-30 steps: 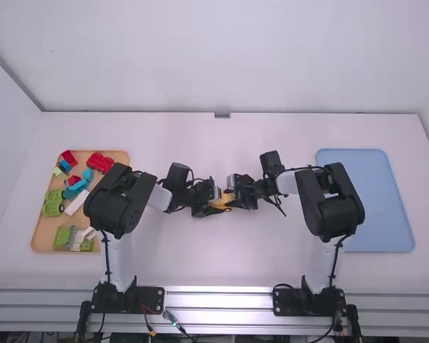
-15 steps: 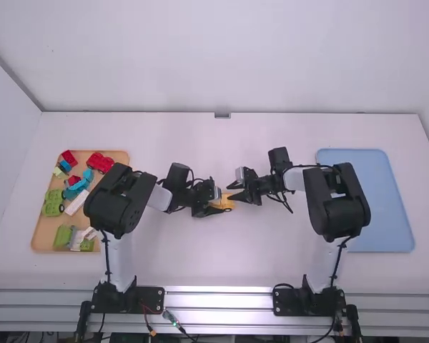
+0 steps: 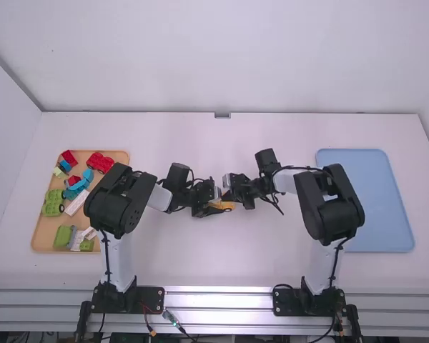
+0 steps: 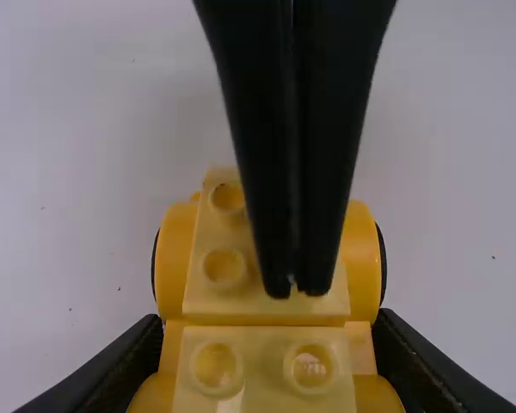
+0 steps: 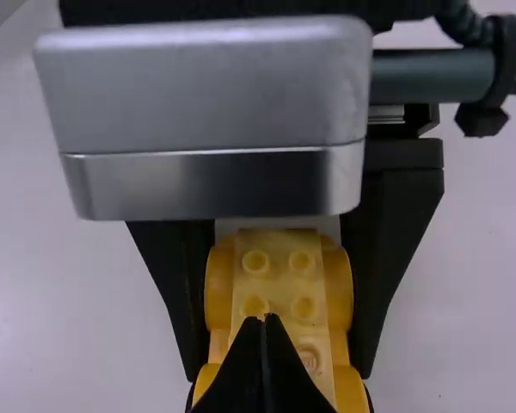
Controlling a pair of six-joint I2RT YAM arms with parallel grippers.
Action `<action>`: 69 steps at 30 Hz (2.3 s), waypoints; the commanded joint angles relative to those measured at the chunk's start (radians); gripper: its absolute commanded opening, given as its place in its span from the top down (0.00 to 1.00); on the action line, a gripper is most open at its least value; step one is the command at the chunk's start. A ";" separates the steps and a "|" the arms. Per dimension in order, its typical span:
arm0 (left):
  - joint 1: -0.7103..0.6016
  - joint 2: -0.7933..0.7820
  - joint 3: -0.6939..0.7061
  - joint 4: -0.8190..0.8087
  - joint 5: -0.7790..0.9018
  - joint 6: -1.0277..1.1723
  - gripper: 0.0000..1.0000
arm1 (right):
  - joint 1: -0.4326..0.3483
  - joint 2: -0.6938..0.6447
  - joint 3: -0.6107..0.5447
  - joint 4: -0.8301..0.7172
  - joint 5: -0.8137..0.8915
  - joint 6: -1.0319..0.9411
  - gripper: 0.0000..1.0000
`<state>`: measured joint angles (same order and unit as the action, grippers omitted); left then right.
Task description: Assemble lego blocks to make yellow taxi
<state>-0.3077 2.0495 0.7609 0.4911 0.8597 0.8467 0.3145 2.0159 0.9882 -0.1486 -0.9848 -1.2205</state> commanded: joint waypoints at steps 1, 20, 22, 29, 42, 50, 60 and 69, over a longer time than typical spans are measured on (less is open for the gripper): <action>-0.006 0.026 -0.001 -0.011 -0.016 0.006 0.53 | 0.006 0.052 0.000 -0.004 0.112 0.044 1.00; -0.007 0.026 -0.001 -0.008 -0.015 0.006 0.54 | -0.125 0.074 0.025 0.007 -0.195 -0.036 0.35; -0.006 0.026 -0.001 -0.008 -0.015 0.006 0.53 | -0.147 0.013 0.039 -0.028 -0.217 -0.026 0.01; -0.007 0.026 0.012 -0.022 -0.013 0.006 0.10 | -0.252 -0.235 0.070 -0.096 -0.026 0.211 0.01; 0.118 -0.149 0.200 -0.577 -0.080 0.025 0.01 | -0.239 -0.277 0.045 -0.080 0.023 0.229 0.01; 0.206 -0.248 0.419 -1.027 -0.277 -0.079 0.01 | -0.185 -0.277 0.045 -0.019 0.102 0.230 0.01; 0.230 -0.250 0.724 -1.170 -0.915 -0.687 0.01 | -0.110 -0.277 0.045 0.069 0.183 0.236 0.01; 0.267 -0.250 0.824 -1.214 -1.340 -1.066 0.01 | -0.098 -0.277 0.045 0.178 0.295 0.459 0.01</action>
<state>-0.0681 1.8210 1.5673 -0.7170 -0.3035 -0.0666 0.2195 1.7332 1.0401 0.0231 -0.7300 -0.8589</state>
